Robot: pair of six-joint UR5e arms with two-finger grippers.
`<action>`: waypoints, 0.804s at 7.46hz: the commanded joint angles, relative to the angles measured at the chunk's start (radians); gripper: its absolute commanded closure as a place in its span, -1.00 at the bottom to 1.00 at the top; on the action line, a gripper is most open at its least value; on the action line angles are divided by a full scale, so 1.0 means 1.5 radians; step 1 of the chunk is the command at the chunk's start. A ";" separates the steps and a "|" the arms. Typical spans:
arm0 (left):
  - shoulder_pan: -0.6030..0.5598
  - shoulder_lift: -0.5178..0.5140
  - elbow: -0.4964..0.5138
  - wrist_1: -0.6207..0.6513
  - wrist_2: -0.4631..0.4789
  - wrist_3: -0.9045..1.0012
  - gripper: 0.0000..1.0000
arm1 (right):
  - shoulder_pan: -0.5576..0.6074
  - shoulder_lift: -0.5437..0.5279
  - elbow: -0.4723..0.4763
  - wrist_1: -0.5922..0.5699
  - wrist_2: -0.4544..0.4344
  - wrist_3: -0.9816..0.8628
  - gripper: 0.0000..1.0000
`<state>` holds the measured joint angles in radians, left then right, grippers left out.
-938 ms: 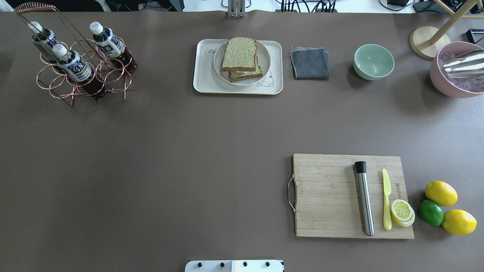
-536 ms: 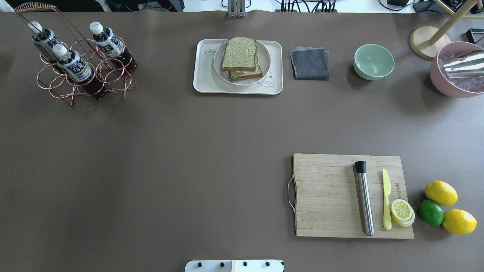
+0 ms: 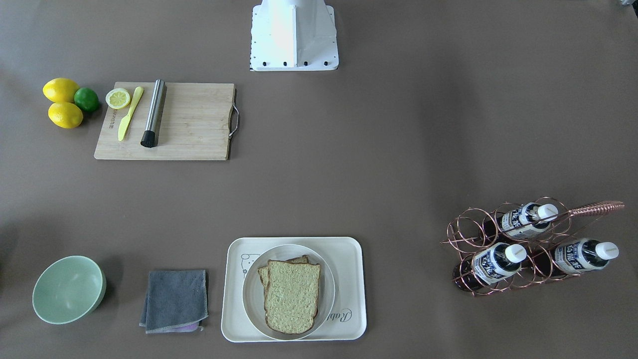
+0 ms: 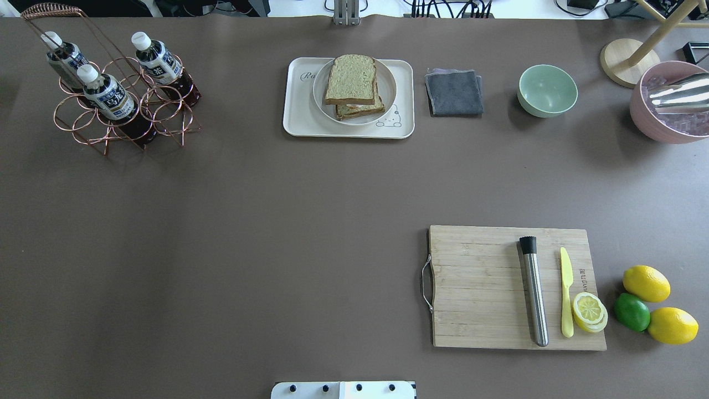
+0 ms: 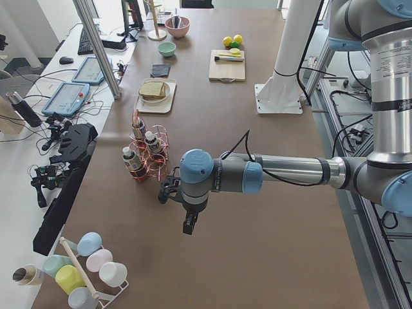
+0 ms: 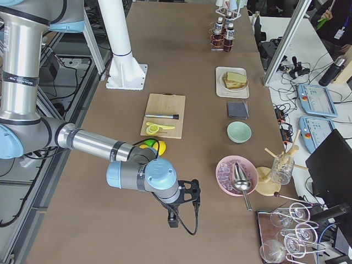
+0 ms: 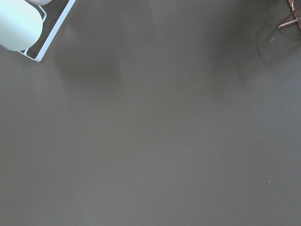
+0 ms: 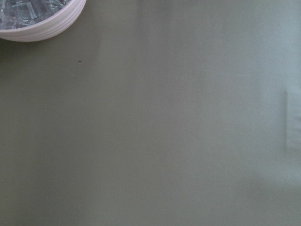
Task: Make sandwich and place on tray
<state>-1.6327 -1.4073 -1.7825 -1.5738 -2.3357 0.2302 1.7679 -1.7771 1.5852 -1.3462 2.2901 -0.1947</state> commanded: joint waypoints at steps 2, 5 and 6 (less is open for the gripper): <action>0.000 0.026 -0.002 0.002 -0.001 -0.001 -0.97 | -0.022 0.063 0.097 -0.262 -0.031 0.005 -1.00; 0.002 0.038 0.030 0.001 -0.001 -0.001 -0.98 | -0.077 0.076 0.135 -0.318 -0.018 0.079 -1.00; 0.002 0.037 0.045 -0.004 -0.001 0.002 -0.98 | -0.078 0.076 0.135 -0.318 -0.009 0.095 -1.00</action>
<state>-1.6299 -1.3524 -1.7553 -1.5720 -2.3378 0.2288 1.6767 -1.6663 1.7797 -1.8117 2.2585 -0.1110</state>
